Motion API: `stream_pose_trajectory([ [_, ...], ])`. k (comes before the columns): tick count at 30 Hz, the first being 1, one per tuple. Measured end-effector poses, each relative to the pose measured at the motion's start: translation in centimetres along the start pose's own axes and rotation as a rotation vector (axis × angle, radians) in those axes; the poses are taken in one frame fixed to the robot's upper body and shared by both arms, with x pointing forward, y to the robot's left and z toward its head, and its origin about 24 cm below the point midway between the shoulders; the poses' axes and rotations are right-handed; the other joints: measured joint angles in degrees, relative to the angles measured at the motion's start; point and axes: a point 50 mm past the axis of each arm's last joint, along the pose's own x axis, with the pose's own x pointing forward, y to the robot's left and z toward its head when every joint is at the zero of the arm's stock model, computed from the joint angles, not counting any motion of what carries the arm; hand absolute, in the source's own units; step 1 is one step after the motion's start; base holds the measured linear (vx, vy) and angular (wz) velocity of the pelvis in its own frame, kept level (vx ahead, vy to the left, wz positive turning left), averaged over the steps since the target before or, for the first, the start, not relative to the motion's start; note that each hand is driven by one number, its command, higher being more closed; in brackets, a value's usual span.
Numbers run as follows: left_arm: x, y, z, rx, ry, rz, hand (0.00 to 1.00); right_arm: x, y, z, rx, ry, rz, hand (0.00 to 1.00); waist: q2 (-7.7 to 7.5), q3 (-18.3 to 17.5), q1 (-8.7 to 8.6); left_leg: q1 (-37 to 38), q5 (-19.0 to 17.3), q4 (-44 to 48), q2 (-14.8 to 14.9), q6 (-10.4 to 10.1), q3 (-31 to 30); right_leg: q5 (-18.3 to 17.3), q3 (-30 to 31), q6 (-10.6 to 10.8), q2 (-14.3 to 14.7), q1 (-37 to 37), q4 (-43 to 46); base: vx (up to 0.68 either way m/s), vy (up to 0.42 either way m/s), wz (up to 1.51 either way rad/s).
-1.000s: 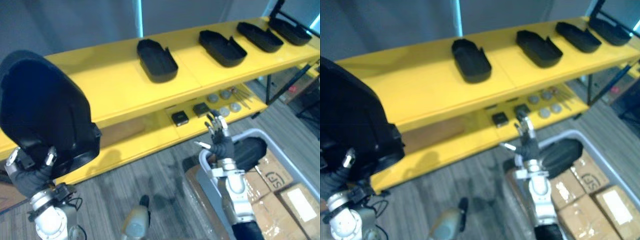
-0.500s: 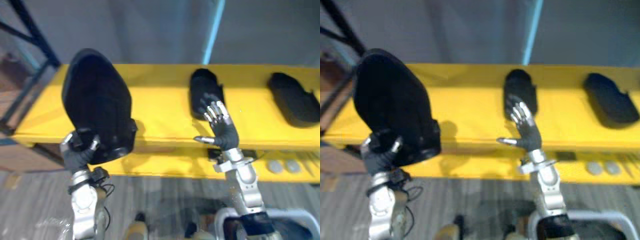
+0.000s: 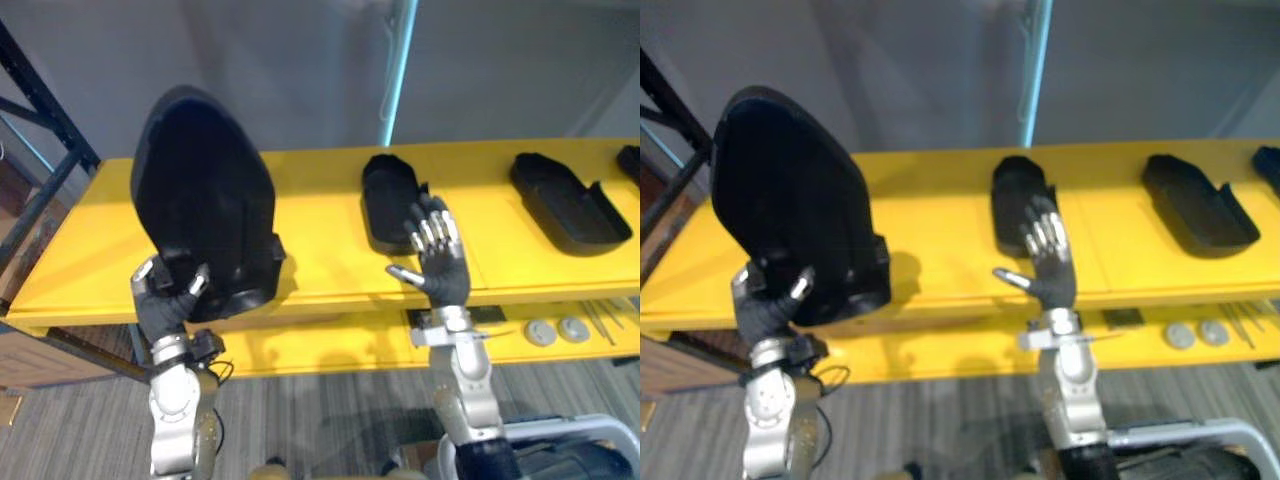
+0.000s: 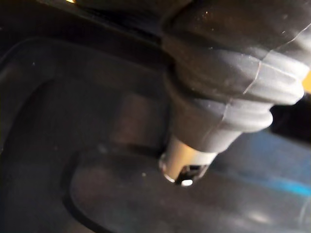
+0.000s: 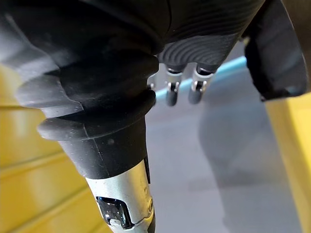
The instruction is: Walk over and take plastic housings, then place them on the shelf
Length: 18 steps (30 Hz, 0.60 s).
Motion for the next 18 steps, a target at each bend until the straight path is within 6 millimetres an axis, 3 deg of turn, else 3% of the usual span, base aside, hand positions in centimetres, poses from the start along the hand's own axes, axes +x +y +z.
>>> stream_pose_trajectory([
  [7, 1.8, 1.1, 0.3, -0.019, 0.05, -0.039, 1.0, -1.2, -3.2, 2.5, -0.127, -0.036, -0.124, 0.0, 0.67, -2.4, -1.58, 1.3, 0.1, -1.5, 0.1, 0.1, 3.5, 0.9, 3.2, -0.1, 0.5, -1.1, -1.0, 0.02, 0.014, -0.23],
  [11, 3.9, 1.2, -2.9, -0.107, 0.227, -0.011, 1.0, -2.8, -5.5, 2.4, -0.171, 0.042, -0.212, 0.0, 1.13, -2.7, -4.15, 3.1, 0.1, -2.4, 0.0, 0.1, 6.4, 1.8, 5.9, -0.1, 0.8, -1.2, -1.9, 0.0, 0.009, -0.34],
  [15, 5.6, 3.4, -6.8, -0.168, 0.442, 0.083, 1.0, -4.3, -6.8, 2.5, -0.197, 0.094, -0.234, 0.0, 1.24, -3.0, -7.1, 3.3, 0.1, -2.7, 0.1, 0.1, 9.6, 3.3, 9.2, -0.1, 1.2, -2.8, -2.8, -0.04, -0.002, -0.4],
  [18, 7.2, 4.4, -8.3, -0.238, 0.542, 0.147, 1.0, -5.2, -7.1, 2.4, -0.19, 0.127, -0.22, 0.0, 1.35, -2.9, -8.99, 4.1, 0.1, -2.8, 0.1, 0.1, 11.1, 3.5, 10.7, -0.2, 1.4, -3.0, -2.8, -0.05, -0.012, -0.29],
])
